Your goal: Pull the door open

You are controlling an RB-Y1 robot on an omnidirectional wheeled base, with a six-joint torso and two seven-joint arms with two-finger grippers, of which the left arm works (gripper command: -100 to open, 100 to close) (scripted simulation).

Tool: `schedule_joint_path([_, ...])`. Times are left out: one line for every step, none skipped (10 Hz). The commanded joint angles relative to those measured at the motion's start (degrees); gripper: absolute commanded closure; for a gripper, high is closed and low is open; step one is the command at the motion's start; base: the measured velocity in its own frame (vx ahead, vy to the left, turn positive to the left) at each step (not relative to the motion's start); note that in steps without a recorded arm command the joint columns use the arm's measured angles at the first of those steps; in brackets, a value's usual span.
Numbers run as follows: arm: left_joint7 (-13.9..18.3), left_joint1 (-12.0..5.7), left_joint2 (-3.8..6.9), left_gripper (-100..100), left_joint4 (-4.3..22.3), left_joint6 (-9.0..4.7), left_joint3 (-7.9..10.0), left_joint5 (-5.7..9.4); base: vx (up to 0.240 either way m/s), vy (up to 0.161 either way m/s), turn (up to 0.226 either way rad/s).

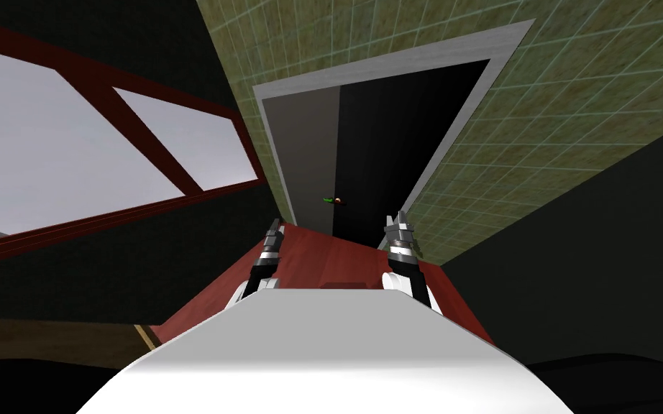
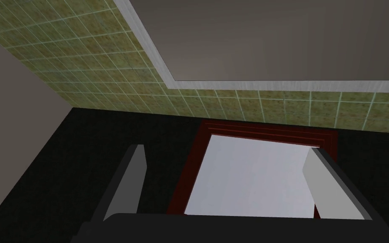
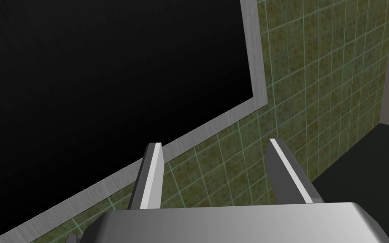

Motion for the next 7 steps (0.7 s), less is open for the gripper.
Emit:
schedule_joint_path([0.5, -0.39, 0.53, -100, 2.0, -0.9, -0.03, 0.32, 0.101, -0.011, -0.069])
schedule_joint_path([0.8, -0.75, 0.86, -100, 3.3, -1.34, -0.02, 0.52, 0.094, -0.018, -0.089])
schedule_joint_path([1.1, -1.13, 1.21, -100, 4.7, -1.81, 0.0, 0.74, 0.113, -0.018, -0.077])
schedule_joint_path([1.5, -1.51, 1.55, -100, 6.0, -2.29, 0.01, 0.95, 0.112, -0.02, -0.085])
schedule_joint_path([1.8, -1.89, 1.89, -100, 7.4, -2.76, 0.02, 1.17, 0.102, -0.032, -0.082])
schedule_joint_path([2.1, -2.26, 2.24, -100, 8.7, -3.23, 0.03, 1.39, 0.104, -0.03, -0.082])
schedule_joint_path([2.4, -2.65, 2.58, -100, 10.1, -3.71, 0.05, 1.61, 0.1, -0.04, -0.083])
